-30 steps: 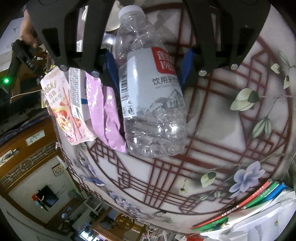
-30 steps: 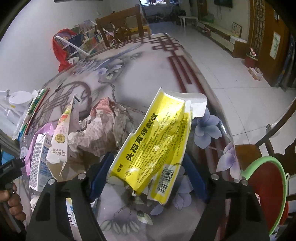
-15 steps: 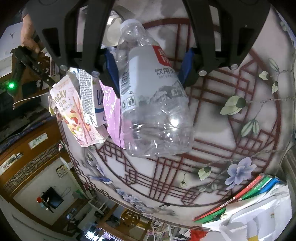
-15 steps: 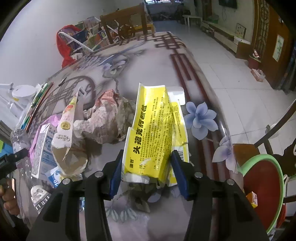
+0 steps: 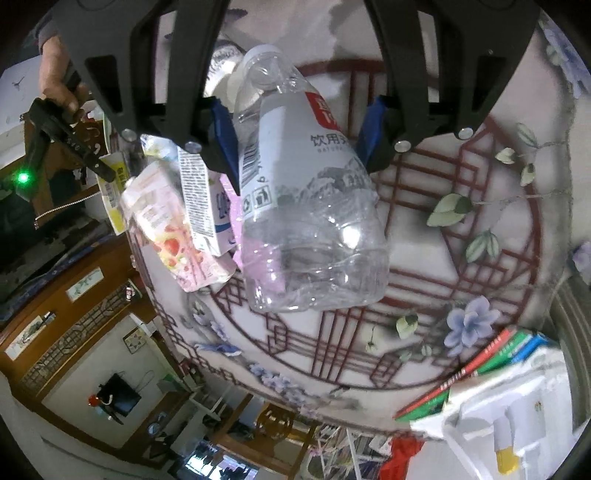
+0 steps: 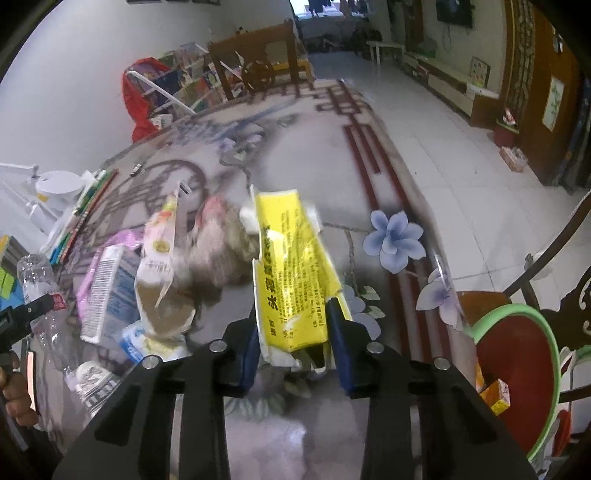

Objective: Collect trash
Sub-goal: 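Carry the bottle and yellow packet over the red bucket with both grippers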

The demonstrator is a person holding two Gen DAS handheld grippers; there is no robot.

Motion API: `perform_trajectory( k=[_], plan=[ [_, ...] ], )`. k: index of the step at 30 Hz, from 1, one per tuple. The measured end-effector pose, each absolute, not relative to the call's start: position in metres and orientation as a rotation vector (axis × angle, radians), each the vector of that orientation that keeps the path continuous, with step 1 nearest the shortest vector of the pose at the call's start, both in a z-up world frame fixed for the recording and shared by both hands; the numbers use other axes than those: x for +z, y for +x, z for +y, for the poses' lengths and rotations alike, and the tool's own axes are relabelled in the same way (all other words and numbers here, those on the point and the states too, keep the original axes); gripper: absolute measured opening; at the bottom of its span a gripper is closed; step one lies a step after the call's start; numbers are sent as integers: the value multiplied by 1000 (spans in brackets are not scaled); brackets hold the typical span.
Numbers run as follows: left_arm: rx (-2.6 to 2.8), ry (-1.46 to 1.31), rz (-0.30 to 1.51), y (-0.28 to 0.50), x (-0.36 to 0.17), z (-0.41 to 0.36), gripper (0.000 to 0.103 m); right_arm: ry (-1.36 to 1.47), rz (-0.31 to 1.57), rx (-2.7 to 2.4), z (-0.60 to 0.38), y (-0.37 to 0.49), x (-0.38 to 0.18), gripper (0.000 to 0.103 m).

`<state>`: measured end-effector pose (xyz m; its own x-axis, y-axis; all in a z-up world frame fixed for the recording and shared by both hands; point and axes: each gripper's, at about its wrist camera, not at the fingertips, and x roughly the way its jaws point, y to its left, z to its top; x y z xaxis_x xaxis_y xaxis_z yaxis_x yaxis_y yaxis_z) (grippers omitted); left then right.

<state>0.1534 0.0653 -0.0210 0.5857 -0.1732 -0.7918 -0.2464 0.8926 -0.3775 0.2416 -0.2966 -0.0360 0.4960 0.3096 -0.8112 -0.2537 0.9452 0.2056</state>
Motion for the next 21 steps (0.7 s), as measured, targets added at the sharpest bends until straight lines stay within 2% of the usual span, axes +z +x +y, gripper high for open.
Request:
perform_trajectory(
  k=[6, 21],
  plan=[
    [42, -469, 930, 140, -5, 63, 53, 43, 984, 347, -294, 228, -27, 28],
    [-32, -409, 867, 107, 39, 33, 53, 76, 876, 328, -324, 171, 27, 28]
  ],
)
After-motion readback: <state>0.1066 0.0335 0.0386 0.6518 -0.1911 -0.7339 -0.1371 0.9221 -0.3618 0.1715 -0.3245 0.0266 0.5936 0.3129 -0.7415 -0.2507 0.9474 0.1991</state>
